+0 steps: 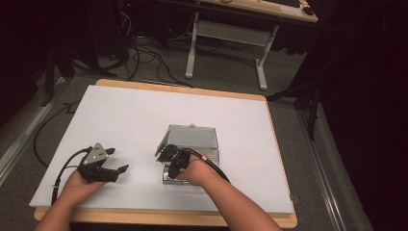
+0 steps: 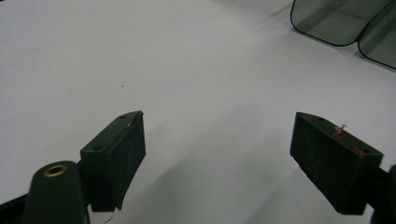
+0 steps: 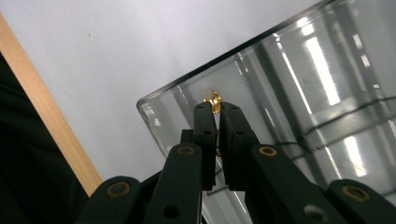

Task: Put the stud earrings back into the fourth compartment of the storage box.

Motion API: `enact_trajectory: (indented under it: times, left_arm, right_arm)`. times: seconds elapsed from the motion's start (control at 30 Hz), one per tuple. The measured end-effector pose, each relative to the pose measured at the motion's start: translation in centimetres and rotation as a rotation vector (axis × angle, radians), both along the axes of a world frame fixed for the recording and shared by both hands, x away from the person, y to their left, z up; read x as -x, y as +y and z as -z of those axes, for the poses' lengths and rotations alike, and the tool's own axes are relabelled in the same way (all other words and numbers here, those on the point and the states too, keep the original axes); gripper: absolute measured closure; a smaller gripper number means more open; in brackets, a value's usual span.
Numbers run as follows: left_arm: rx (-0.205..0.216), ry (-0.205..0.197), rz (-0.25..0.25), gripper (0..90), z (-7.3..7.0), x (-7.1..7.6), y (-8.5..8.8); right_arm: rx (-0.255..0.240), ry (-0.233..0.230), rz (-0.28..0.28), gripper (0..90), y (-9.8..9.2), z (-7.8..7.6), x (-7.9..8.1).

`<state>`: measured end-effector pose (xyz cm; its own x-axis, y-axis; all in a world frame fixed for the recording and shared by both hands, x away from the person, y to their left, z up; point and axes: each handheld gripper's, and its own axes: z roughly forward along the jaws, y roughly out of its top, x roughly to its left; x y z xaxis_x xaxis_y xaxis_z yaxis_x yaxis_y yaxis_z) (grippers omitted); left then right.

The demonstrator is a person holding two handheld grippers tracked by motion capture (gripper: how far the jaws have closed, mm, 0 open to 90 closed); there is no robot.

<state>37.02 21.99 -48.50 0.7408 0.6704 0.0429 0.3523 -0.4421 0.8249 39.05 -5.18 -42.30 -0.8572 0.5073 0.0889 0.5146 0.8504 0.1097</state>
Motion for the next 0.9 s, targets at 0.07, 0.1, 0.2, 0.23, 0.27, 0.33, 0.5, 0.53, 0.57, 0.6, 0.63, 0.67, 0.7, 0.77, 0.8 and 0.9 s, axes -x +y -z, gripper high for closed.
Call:
enact_trajectory:
  times: [0.07, 0.1, 0.2, 0.23, 0.27, 0.33, 0.5, 0.53, 0.57, 0.6, 0.63, 0.67, 0.7, 0.77, 0.8, 0.9]
  left_arm:
    - [0.0, 0.0, 0.001, 18.7, 0.0, 0.0, 0.0]
    - [0.0, 0.0, 0.001, 18.7, 0.0, 0.0, 0.0]
    - [0.0, 0.001, 0.002, 18.7, 0.0, 0.0, 0.0]
    - [0.0, 0.001, 0.002, 18.7, 0.0, 0.0, 0.0]
    - [0.0, 0.001, 0.002, 18.7, 0.0, 0.0, 0.0]
    - [0.0, 0.001, 0.002, 18.8, 0.0, 0.0, 0.0]
    - [-0.001, 0.001, 0.001, 18.7, 0.0, 0.0, 0.0]
    - [-0.001, 0.0, 0.001, 18.7, 0.0, 0.0, 0.0]
    - [0.0, 0.0, 0.002, 18.6, 0.0, 0.0, 0.0]
    - [0.002, 0.001, 0.003, 18.5, 0.0, 0.0, 0.0]
    - [0.002, 0.001, 0.003, 18.4, 0.0, 0.0, 0.0]
    - [0.002, 0.001, 0.002, 18.5, 0.0, 0.0, 0.0]
    - [0.002, 0.001, 0.002, 18.4, 0.0, 0.0, 0.0]
    - [0.002, 0.0, 0.001, 18.4, 0.0, 0.0, 0.0]
    - [0.002, 0.0, 0.001, 18.4, 0.0, 0.0, 0.0]
    - [0.001, 0.0, 0.0, 18.4, 0.0, 0.0, 0.0]
  right_arm:
    - [0.0, 0.001, 0.0, 86.5, 0.1, 0.3, 0.0]
    - [0.003, 0.004, 0.001, 86.4, 0.0, 0.6, -0.1]
    - [-0.001, 0.008, 0.012, 85.8, -0.1, 1.0, -0.1]
    - [-0.001, 0.008, 0.012, 85.8, -0.1, 1.0, -0.1]
    - [0.001, 0.011, 0.009, 84.6, -0.2, 1.2, -0.1]
    - [0.001, 0.014, 0.011, 84.1, -0.2, 1.2, -0.1]
    - [-0.011, 0.007, 0.019, 81.8, -0.5, 0.4, -0.1]
    - [-0.025, -0.005, 0.023, 81.1, -0.6, 0.2, -0.1]
    - [-0.03, -0.01, 0.027, 81.0, -0.8, 0.0, -0.1]
    - [-0.031, -0.015, 0.036, 80.8, -1.0, -0.2, -0.1]
    - [-0.023, -0.014, 0.037, 80.3, -1.2, -0.5, -0.1]
    - [-0.031, -0.018, 0.043, 79.9, -1.5, -0.8, -0.1]
    - [-0.037, -0.029, 0.05, 79.5, -1.9, -1.0, -0.1]
    - [-0.037, -0.042, 0.075, 77.1, -2.8, -1.6, -0.2]
    - [-0.035, -0.049, 0.087, 74.7, -3.3, -2.0, -0.2]
    - [-0.027, -0.068, 0.135, 69.9, -5.2, -2.8, -0.4]
